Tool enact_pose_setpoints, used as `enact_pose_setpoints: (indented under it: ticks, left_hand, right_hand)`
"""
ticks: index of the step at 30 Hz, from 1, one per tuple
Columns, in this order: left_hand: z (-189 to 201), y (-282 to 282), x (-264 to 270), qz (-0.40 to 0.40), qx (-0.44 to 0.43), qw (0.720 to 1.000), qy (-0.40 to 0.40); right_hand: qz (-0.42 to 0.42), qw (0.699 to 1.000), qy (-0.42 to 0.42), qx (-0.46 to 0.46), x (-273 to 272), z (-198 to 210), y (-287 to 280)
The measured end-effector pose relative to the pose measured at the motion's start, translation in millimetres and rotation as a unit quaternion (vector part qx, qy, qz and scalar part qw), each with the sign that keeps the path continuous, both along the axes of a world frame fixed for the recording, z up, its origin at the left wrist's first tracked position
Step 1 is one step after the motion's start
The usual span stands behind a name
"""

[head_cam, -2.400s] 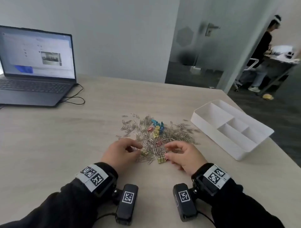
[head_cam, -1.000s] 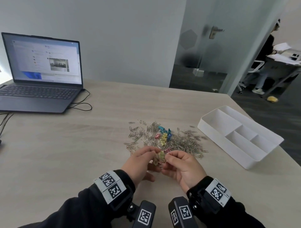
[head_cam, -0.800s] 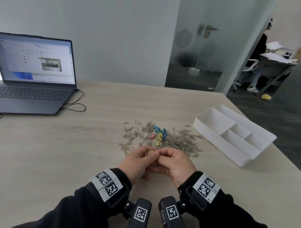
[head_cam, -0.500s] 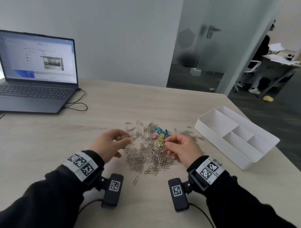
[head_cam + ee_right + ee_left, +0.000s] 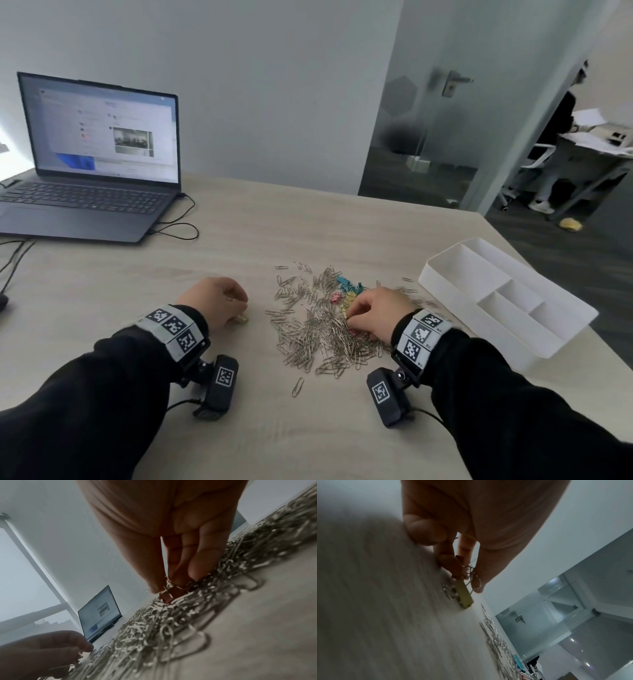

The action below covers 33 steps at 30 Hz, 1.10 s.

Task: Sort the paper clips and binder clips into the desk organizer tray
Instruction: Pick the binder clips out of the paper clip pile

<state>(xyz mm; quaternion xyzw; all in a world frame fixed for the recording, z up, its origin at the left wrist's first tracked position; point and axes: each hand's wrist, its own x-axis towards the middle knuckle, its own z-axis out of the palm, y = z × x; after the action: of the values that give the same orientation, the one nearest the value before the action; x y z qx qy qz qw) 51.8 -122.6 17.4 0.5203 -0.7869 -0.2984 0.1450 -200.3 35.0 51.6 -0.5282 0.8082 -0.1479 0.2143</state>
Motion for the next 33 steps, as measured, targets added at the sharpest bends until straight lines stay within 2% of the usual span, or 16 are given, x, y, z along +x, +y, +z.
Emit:
enact_pose_setpoints:
  ticks: [5,9,11,12,14,15,17,20,23,26,29,33]
  left_hand:
    - [5,6,2,-0.005,-0.041,0.999,-0.020]
    - [23,29,-7,-0.022,-0.100,0.995,0.005]
    - [33,49,-18,-0.041,-0.064,0.995,0.071]
    - [36,59,-24,-0.064,-0.010,0.990,0.123]
    - [42,82,-37,-0.120,0.121,0.963,0.211]
    - [43,91,-43,-0.144,0.152,0.951,0.227]
    - [41,102,-50,-0.164,0.136,0.948,0.236]
    - [31,96,-46,-0.125,0.086,0.964,0.220]
    - [23,75,-26,-0.088,0.080,0.976,0.182]
    - [19,53,-3,-0.045,0.032,0.991,0.123]
    - [17,37,14,-0.012,-0.004,0.996,0.083]
    - [14,23,24,0.012,-0.035,0.998,0.052]
  right_hand:
    - [-0.041,0.997,-0.050,-0.039,-7,-4,10]
    - [-0.085,0.971,-0.189,-0.119,-4,-2,21]
    - [-0.092,0.948,-0.261,-0.157,6,3,27]
    - [-0.087,0.938,-0.291,-0.170,13,6,28]
    - [-0.065,0.926,-0.326,-0.178,29,11,29]
    - [-0.053,0.922,-0.338,-0.180,38,13,29]
    - [-0.041,0.913,-0.358,-0.190,49,12,25]
    - [-0.044,0.907,-0.373,-0.193,46,8,23]
    - [-0.088,0.925,-0.315,-0.194,25,1,22]
    - [-0.112,0.964,-0.156,-0.185,0,-6,14]
    - [-0.068,0.988,-0.063,-0.126,-12,-11,4]
    - [0.005,0.998,-0.007,-0.059,-8,-10,-7]
